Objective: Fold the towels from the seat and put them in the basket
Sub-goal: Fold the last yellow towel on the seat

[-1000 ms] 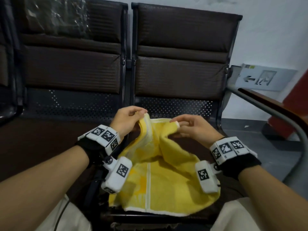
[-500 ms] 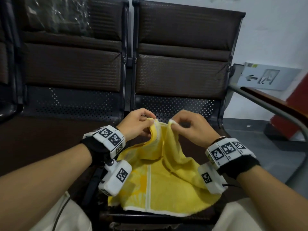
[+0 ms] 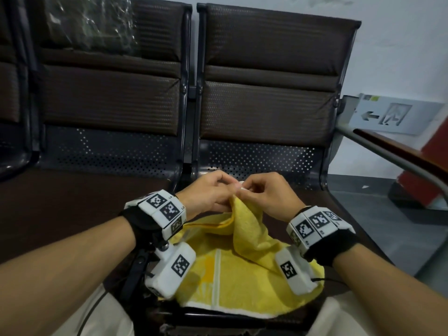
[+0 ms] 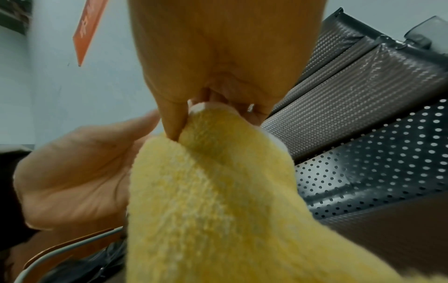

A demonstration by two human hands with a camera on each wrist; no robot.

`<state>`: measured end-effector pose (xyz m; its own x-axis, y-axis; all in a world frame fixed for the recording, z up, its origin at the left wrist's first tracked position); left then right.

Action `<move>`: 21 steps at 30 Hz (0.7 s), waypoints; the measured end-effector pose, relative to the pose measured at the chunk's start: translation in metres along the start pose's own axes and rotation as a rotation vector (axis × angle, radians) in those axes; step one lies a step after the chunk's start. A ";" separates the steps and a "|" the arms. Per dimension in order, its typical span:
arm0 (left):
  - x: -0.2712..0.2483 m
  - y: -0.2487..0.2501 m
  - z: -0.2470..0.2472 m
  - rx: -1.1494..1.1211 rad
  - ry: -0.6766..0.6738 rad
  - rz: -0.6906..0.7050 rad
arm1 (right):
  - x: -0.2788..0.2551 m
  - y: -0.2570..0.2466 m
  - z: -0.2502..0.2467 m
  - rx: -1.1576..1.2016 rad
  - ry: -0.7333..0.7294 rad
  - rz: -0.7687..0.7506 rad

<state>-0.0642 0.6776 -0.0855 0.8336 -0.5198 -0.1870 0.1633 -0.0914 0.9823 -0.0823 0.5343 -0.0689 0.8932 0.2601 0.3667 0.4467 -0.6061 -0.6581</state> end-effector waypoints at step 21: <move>-0.025 0.037 -0.071 0.964 0.320 0.333 | 0.006 -0.024 -0.019 -0.516 -0.164 0.016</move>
<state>-0.0415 0.7474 -0.0454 0.8819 -0.4079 0.2364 -0.4674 -0.6918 0.5503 -0.0882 0.5355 -0.0383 0.9143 0.3369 0.2247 0.3869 -0.8906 -0.2390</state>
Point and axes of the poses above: each hand's wrist, its own x-axis towards the middle knuckle, its own z-axis out of the palm, y = z × x, the point moved 5 cm from there along x, towards the middle knuckle, and after that the axes turned 6 degrees about -z, right-handed, at the moved point
